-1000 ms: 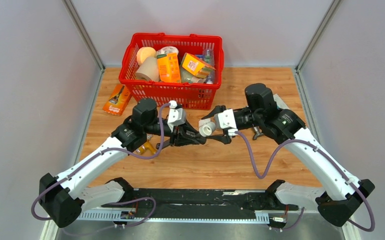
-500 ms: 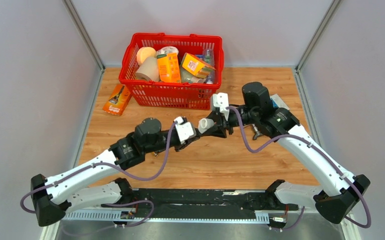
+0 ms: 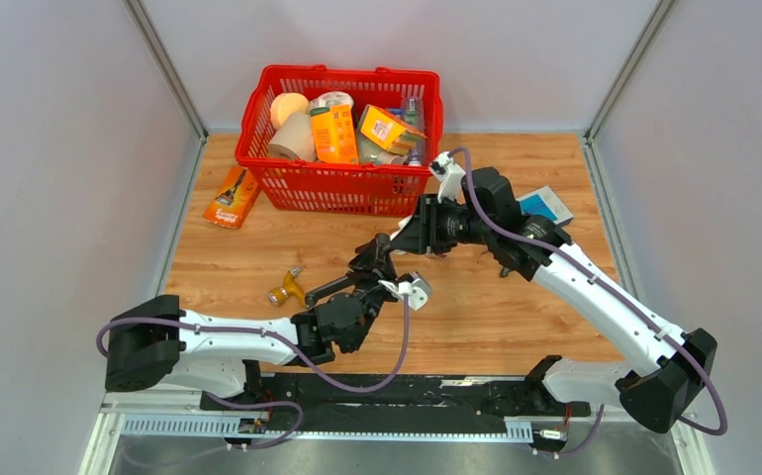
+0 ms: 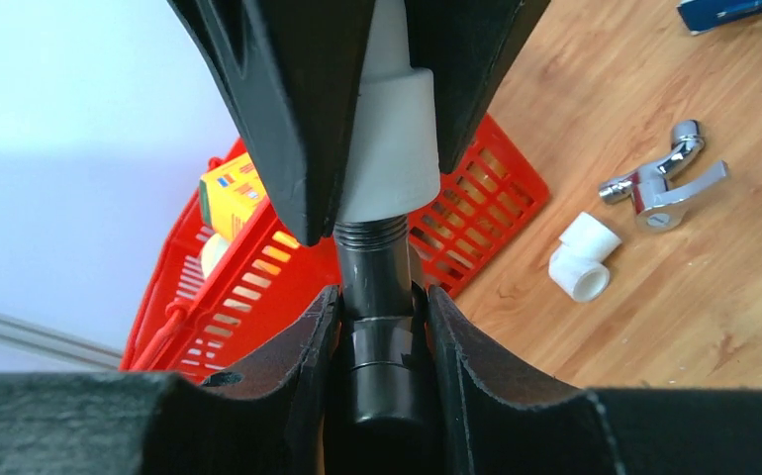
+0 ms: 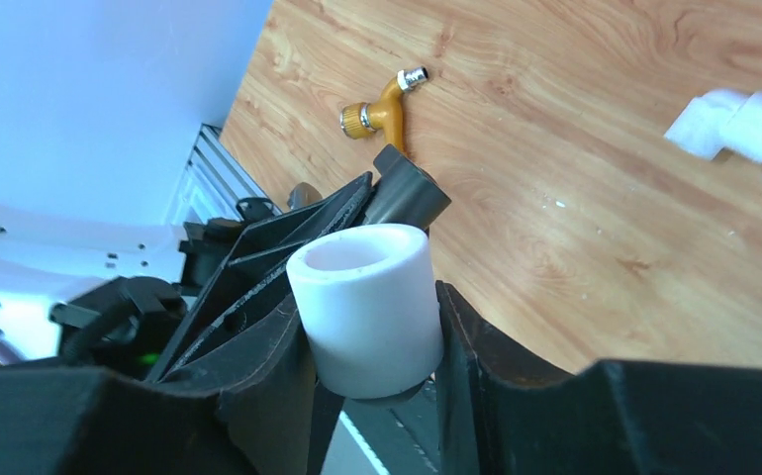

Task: Install the water faucets

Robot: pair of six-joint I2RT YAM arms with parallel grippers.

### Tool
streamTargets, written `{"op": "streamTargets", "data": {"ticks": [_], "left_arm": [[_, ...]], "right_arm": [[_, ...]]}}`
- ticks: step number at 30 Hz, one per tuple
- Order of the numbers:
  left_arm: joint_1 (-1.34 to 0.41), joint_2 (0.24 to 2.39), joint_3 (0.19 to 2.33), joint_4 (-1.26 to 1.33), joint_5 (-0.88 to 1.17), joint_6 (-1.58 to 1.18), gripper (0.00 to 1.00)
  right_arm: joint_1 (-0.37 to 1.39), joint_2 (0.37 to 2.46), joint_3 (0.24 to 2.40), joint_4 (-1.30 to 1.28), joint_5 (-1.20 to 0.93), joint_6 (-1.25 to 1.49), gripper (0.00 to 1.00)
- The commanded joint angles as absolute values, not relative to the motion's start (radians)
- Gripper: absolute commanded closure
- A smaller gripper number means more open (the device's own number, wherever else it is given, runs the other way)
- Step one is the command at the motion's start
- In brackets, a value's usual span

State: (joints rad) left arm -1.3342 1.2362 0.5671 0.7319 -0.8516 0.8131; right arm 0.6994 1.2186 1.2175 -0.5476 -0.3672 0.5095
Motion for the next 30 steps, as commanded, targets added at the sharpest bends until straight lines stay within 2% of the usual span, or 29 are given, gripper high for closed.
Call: {"op": "streamTargets", "data": {"ticks": [1,2,7,8,11,12,15,17,21,26,30], "left_arm": [[-1.371,1.192,0.581,1.036,-0.853,0.901,1.0],[-1.362,1.151,0.572,0.949,-0.818,0.82,1.0],[-1.243,0.979,0.569,0.557,-0.596,0.482,1.0],[-1.232,0.96,0.558,0.493,-0.513,0.457,1.0],[-1.136,0.869,0.552,0.368,-0.324,0.33,1.0],[-1.111,0.85,0.552,0.321,-0.234,0.31,1.0],[-1.01,0.789,0.561,0.218,-0.043,0.24,1.0],[-0.954,0.772,0.581,0.171,0.154,0.207,1.0],[-0.855,0.798,0.641,0.123,0.467,0.149,1.0],[-0.825,0.893,0.748,0.065,0.67,0.135,1.0],[-0.825,0.952,0.814,0.041,0.782,0.13,1.0]], "right_arm": [[0.706,1.22,1.224,-0.497,-0.241,0.678,0.78],[0.706,1.212,1.236,-0.486,-0.247,0.652,0.69],[0.698,1.171,1.255,-0.414,-0.346,0.401,0.42],[0.698,1.158,1.255,-0.41,-0.363,0.341,0.32],[0.684,1.114,1.256,-0.407,-0.399,0.157,0.12],[0.683,1.098,1.255,-0.407,-0.402,0.099,0.0],[0.683,1.04,1.235,-0.408,-0.44,-0.093,0.0],[0.681,0.988,1.198,-0.403,-0.494,-0.223,0.0],[0.683,0.887,1.109,-0.377,-0.599,-0.446,0.0],[0.683,0.815,1.042,-0.432,-0.698,-0.765,0.0],[0.684,0.861,1.092,-0.575,-0.791,-0.899,0.07]]}}
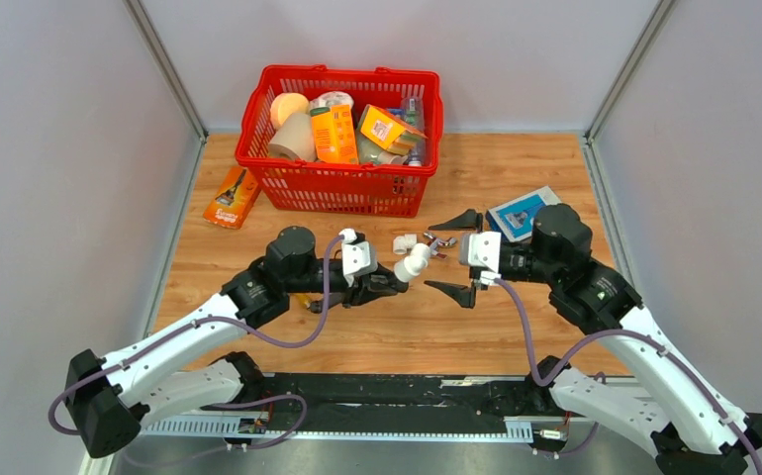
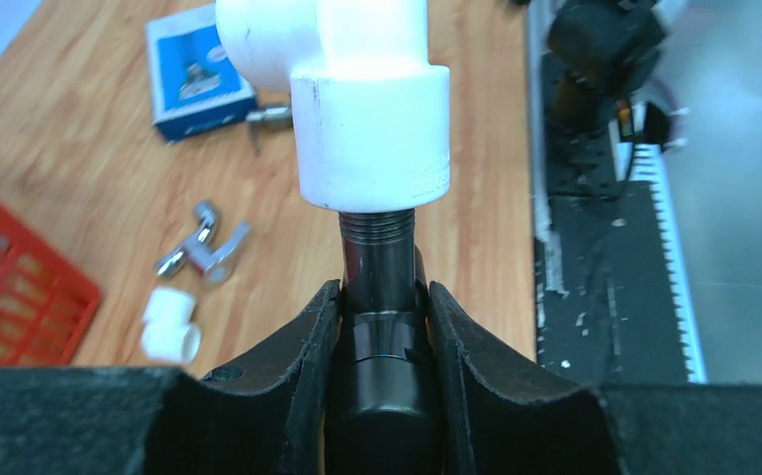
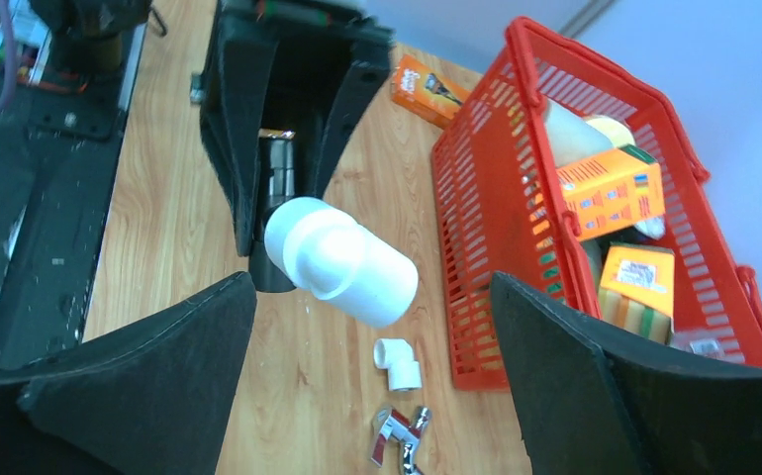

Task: Install the water faucets

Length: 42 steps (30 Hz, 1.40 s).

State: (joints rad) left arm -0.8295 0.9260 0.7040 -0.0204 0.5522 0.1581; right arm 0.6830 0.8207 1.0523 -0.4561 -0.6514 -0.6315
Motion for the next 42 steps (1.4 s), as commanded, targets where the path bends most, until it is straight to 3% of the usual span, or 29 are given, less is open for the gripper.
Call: {"op": "streamTargets", "data": {"ticks": [1,12,16,20,22,23,29,36,42], "left_arm": [[-0.825,0.963,0.828,0.041,0.799,0.132,1.0],[-0.825,1.061,0.933,-0.052,0.819,0.199,1.0],[-0.825,1.066,0.942,-0.075,0.762,0.218,1.0],[-0.828,1.029,0.939,-0.064,0.635,0.218,1.0],[-0.85,1.005,0.93,-0.054,0.469,0.224,1.0],[-0.86,0.997,0.916,-0.037,0.359,0.23,1.0],[-1.061,0.988,0.897,-0.006,-0.194,0.382,1.0],[-1.261,1.018,0.801,0.312,-0.703,0.509,1.0],[-1.35,1.121,0.756,0.646,-0.923,0.732,1.0]], "right_arm": [[0.684,0.865,1.091,-0.574,-0.811,-0.908,0.07],[0.686,0.939,1.101,-0.574,-0.894,-0.89,0.19],[0.686,0.971,1.114,-0.575,-0.891,-0.825,0.34],[0.686,1.023,1.134,-0.568,-0.824,-0.675,0.6],[0.686,1.048,1.137,-0.531,-0.816,-0.577,0.83],[0.686,1.057,1.131,-0.493,-0.805,-0.522,1.0],[0.686,1.121,1.072,-0.242,-0.664,-0.011,1.0],[0.684,1.222,1.091,-0.204,-0.341,0.423,1.0],[0.684,1.238,1.04,-0.207,-0.123,0.71,1.0]]}}
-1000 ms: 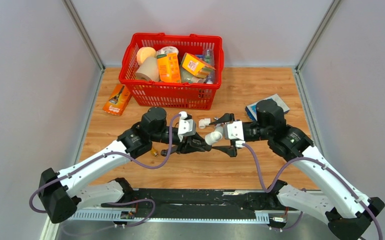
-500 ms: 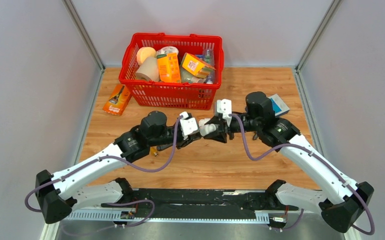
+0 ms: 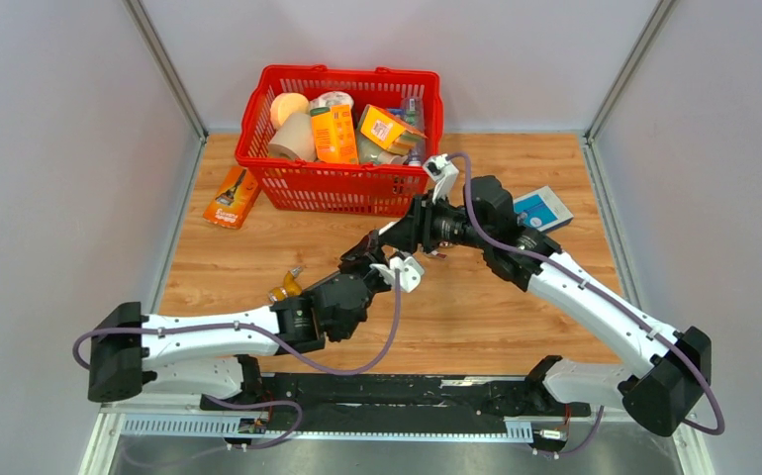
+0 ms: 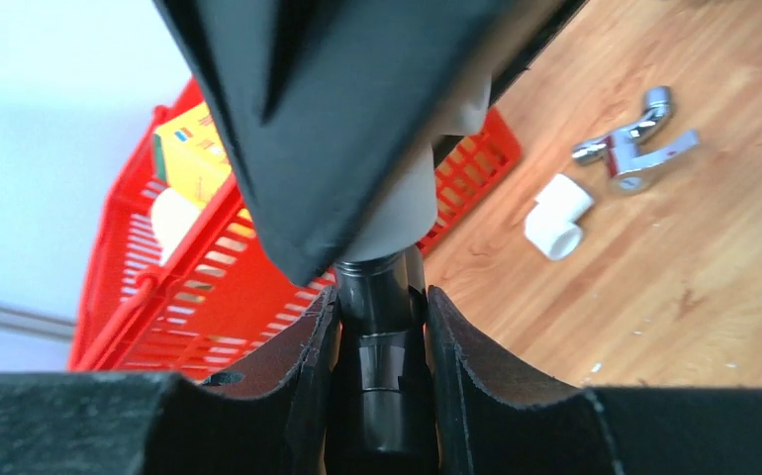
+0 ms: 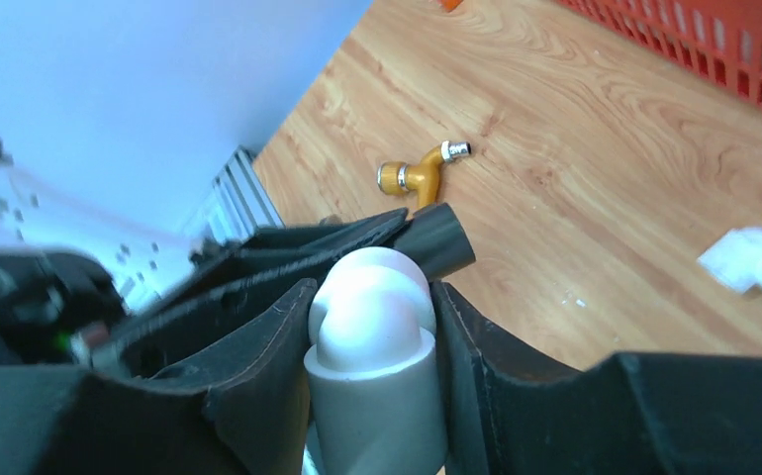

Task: Install the water faucets

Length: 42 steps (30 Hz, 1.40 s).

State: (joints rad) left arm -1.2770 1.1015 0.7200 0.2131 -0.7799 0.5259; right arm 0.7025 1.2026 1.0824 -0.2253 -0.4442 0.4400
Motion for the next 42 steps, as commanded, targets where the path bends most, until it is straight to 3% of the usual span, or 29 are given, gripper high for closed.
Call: {"op": "streamTargets", "data": {"ticks": [1,3,5,9,10,11,17,26,30,38,42], "left_arm": [[-1.35,1.135,0.761,0.64,-0.923,0.726,1.0],[-1.35,1.143,0.775,0.577,-0.919,0.701,1.0],[-1.339,1.123,0.778,0.493,-0.891,0.641,1.0],[-1.256,1.027,0.796,0.232,-0.676,0.402,1.0],[-1.218,0.99,0.798,0.189,-0.632,0.341,1.0],[-1.201,0.973,0.799,0.125,-0.539,0.313,1.0],[-0.957,0.877,0.853,-0.161,0.034,0.129,1.0],[-0.761,0.962,0.989,-0.347,0.742,0.135,1.0],[-0.744,1.041,1.072,-0.394,0.874,0.164,1.0],[-0.744,1.161,1.193,-0.479,0.937,0.245,1.0],[-0.744,1.193,1.219,-0.502,0.943,0.267,1.0]], "right_arm": [[0.684,1.241,1.04,-0.206,-0.123,0.73,0.98],[0.681,1.232,1.057,-0.206,-0.127,0.739,0.87],[0.673,1.221,1.089,-0.206,-0.141,0.695,0.66],[0.614,1.177,1.132,-0.195,-0.239,0.582,0.4],[0.604,1.155,1.143,-0.196,-0.254,0.531,0.14],[0.598,1.138,1.15,-0.196,-0.271,0.481,0.0],[0.592,1.01,1.126,-0.19,-0.334,0.114,0.0],[0.592,0.816,0.96,-0.181,-0.765,-0.576,0.0],[0.592,0.83,0.983,-0.251,-0.869,-0.685,0.0],[0.592,0.928,1.046,-0.336,-1.037,-0.752,0.03],[0.592,0.969,1.075,-0.342,-1.075,-0.746,0.12]]}}
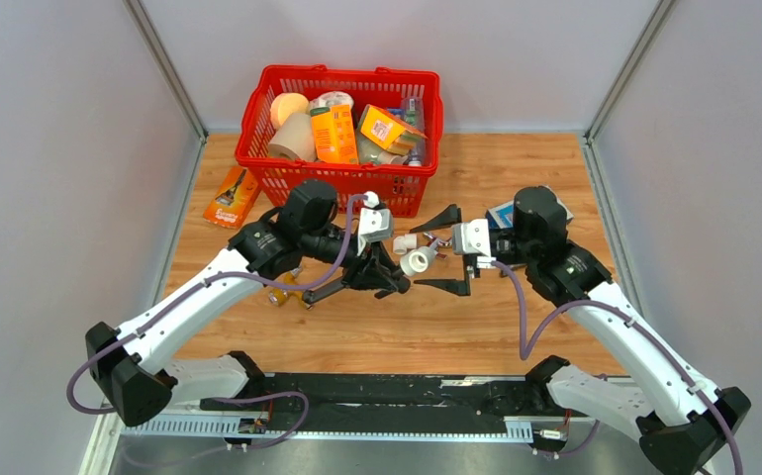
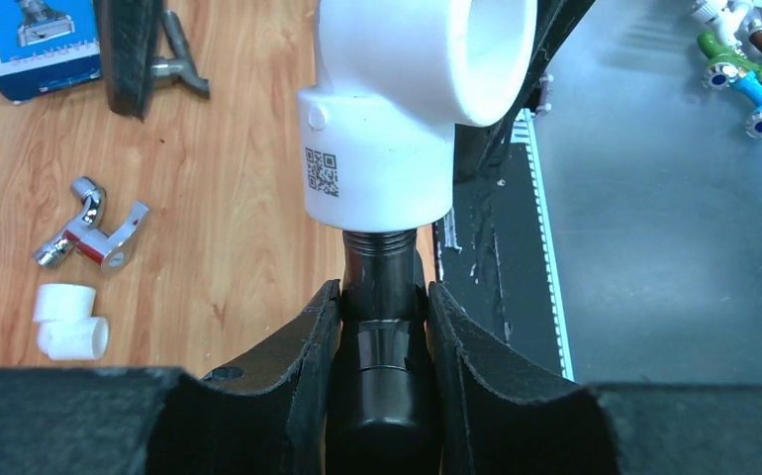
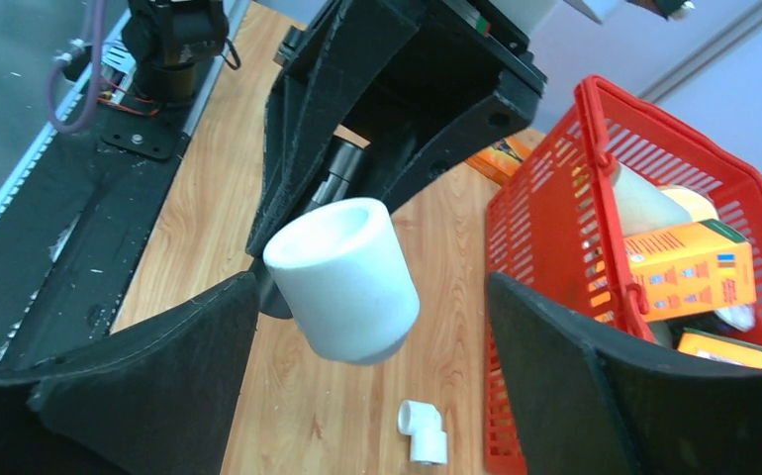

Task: Install the water faucets

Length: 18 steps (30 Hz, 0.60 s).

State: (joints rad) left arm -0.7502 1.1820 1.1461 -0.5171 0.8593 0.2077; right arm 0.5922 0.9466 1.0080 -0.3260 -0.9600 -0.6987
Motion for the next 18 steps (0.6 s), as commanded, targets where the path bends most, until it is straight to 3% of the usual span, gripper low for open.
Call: {"op": "streamTargets", "data": {"ticks": [1,3,8,10,12,13,18], "left_arm": [[-0.744,1.198,1.226,-0.508,0.943,0.268,1.0],[-0.744,1.207,1.233,-0.511,0.943,0.273,1.0],[-0.744,1.207,1.249,-0.515,0.927,0.284,1.0],[-0.745,1.195,1.25,-0.508,0.902,0.282,1.0],[-0.747,1.172,1.241,-0.476,0.838,0.264,1.0],[-0.75,1.161,1.226,-0.462,0.769,0.246,1.0],[-0.866,1.062,1.129,-0.31,0.358,0.215,1.0]], "right_arm": [[0.594,0.98,1.08,-0.345,-1.083,-0.738,0.15],[0.594,0.994,1.089,-0.348,-1.088,-0.726,0.2],[0.594,1.028,1.108,-0.348,-1.091,-0.643,0.42],[0.594,1.048,1.12,-0.35,-1.078,-0.579,0.65],[0.594,1.075,1.132,-0.345,-1.051,-0.494,0.95],[0.594,1.091,1.14,-0.345,-1.033,-0.438,1.0],[0.6,1.138,1.152,-0.276,-0.826,-0.07,1.0]]}}
